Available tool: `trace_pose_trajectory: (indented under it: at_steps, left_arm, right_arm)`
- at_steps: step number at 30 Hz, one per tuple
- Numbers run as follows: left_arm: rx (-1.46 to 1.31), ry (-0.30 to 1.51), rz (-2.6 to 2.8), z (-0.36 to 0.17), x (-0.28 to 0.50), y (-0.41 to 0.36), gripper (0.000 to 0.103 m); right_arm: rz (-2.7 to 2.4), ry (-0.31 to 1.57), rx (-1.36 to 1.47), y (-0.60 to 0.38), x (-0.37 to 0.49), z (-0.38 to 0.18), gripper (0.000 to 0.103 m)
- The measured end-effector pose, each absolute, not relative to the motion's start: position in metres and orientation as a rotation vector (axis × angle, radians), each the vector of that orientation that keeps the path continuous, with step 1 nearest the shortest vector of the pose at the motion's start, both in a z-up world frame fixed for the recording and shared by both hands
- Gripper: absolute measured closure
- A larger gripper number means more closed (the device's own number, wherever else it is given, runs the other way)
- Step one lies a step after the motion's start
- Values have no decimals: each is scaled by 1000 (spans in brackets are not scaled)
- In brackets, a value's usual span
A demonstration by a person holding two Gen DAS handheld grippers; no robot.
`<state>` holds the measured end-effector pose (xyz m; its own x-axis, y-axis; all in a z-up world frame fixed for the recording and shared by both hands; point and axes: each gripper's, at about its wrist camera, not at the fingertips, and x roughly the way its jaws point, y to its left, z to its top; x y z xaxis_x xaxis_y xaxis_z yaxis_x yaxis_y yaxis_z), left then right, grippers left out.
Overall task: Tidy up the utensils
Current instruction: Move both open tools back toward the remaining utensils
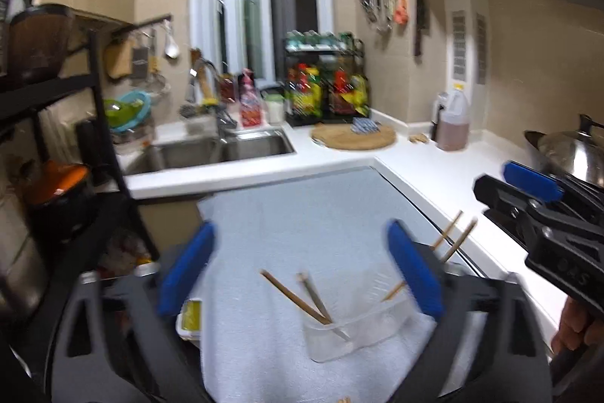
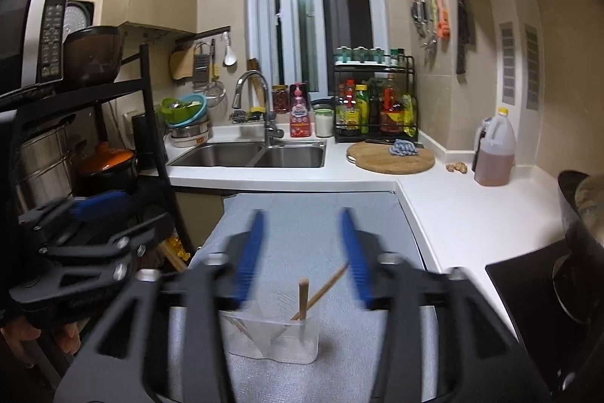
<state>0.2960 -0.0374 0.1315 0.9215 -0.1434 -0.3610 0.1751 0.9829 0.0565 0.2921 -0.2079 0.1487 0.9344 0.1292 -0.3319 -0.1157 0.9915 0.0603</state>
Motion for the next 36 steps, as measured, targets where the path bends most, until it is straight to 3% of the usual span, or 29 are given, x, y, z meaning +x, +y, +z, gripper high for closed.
trace_pose_trajectory:
  at_steps: [11,25,36]
  left_arm:
    - [58,439,-132,101,230,-20,8]
    - [-9,522,-67,36,126,5,8]
    - [-36,539,-25,7,80,17,8]
  right_arm:
    - [75,386,86,-219,224,116,29]
    - [38,458,92,-210,110,52,28]
    - [55,510,59,-200,69,16,28]
